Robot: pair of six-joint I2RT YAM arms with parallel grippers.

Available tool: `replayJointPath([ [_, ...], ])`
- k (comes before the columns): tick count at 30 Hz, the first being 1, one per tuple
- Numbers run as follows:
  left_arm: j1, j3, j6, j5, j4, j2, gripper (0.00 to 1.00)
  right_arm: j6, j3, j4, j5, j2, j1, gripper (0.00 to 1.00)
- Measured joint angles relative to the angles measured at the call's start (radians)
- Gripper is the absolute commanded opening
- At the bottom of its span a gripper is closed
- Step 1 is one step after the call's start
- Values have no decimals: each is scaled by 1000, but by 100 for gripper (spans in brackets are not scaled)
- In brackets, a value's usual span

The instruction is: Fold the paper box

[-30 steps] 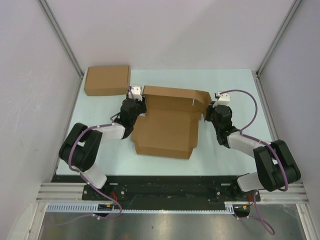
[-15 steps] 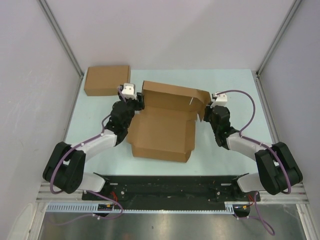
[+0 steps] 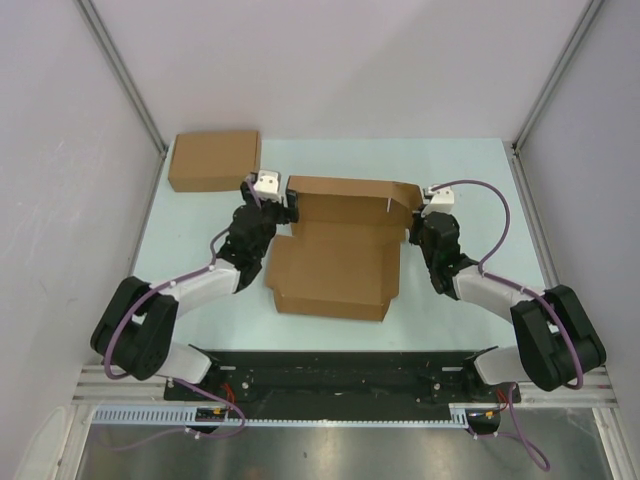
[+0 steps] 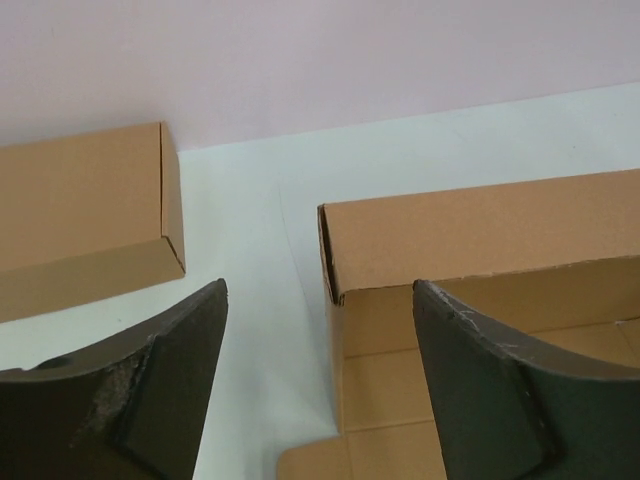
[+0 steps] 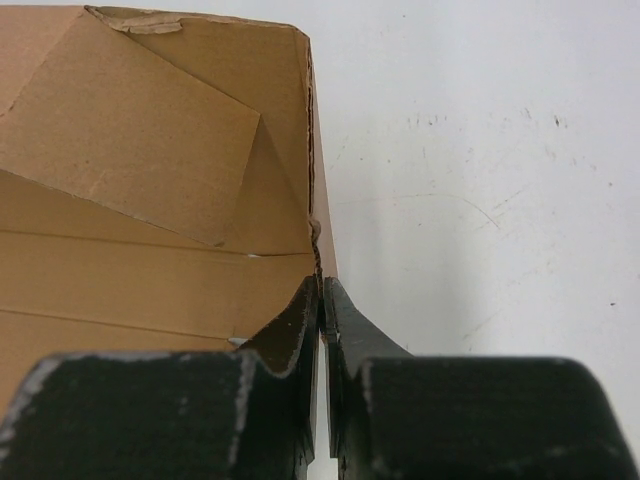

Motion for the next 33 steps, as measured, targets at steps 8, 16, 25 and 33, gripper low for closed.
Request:
replayJointPath([
  [8, -1, 48, -14, 87, 5, -42, 75, -5, 0, -6, 10, -8, 10, 4],
  [16, -11, 138, -45, 62, -68, -81, 82, -5, 0, -19, 11, -19, 13, 4],
  [25, -2, -127, -54, 19, -43, -138, 80, -4, 0, -20, 11, -20, 13, 4],
  [33, 24, -134, -66, 47, 29, -19, 79, -4, 0, -20, 11, -20, 22, 5],
])
